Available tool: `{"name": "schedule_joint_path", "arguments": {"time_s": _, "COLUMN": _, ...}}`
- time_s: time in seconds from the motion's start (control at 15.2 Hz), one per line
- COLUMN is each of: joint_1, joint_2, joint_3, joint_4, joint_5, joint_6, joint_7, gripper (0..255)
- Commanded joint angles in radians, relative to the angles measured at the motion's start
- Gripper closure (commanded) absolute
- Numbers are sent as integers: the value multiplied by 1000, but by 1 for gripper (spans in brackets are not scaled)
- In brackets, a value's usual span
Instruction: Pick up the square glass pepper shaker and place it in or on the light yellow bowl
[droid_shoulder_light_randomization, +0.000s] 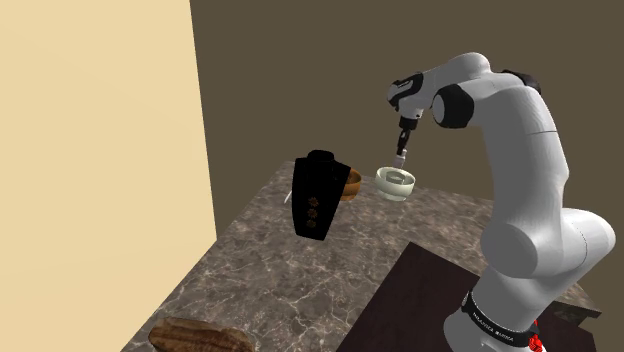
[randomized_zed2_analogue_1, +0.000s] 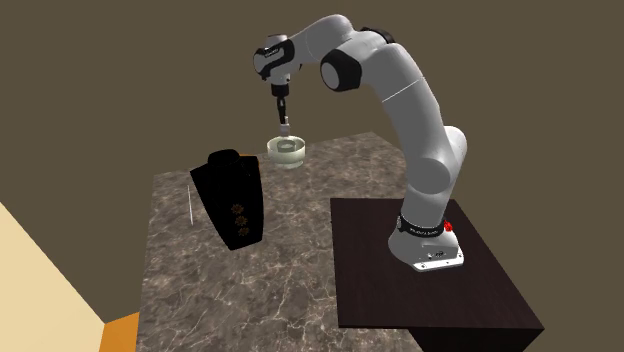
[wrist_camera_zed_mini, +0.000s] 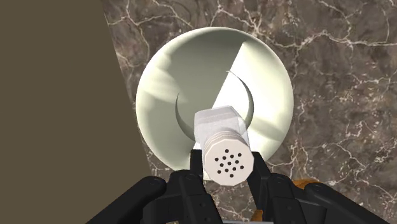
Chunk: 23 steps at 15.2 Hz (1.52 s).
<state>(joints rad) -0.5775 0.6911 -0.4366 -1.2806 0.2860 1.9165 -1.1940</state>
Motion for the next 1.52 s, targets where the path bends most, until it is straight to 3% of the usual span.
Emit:
{"name": "schedule_joint_path", "arguments": {"time_s": 0.0, "joint_1": 2, "joint_2": 5, "joint_3": 2, "joint_4": -20, "joint_5": 3, "joint_6": 24, "joint_7": -3, "gripper": 255}}
{"name": "schedule_joint_path", "arguments": {"time_s": 0.26, "joint_1": 3, "joint_2": 23, "joint_3": 8, "joint_4": -48, "joint_5": 11, "joint_6": 69, "joint_7": -8, "gripper": 255}}
{"name": "schedule_joint_path", "arguments": {"time_s": 0.79, "joint_1": 3, "joint_2": 23, "joint_3": 8, "joint_4": -48, "joint_5": 11, "joint_6": 69, "joint_7": -8, "gripper": 255}}
{"name": "schedule_joint_path", "arguments": {"time_s": 0.86, "joint_1": 3, "joint_2": 23, "joint_3": 8, "joint_4": -48, "joint_5": 11, "joint_6": 69, "joint_7": -8, "gripper": 0}}
{"name": "schedule_joint_path", "arguments": {"time_s": 1.19, "joint_1": 3, "joint_2": 23, "joint_3": 8, "joint_4": -48, "joint_5": 11, "joint_6": 69, "joint_7": -8, "gripper": 0}}
{"name": "schedule_joint_path", "arguments": {"time_s": 1.45, "joint_1": 0, "joint_2": -15, "joint_3": -4, "joint_4": 20, "joint_5": -6, "joint_6": -33, "joint_7": 4, "gripper": 0}}
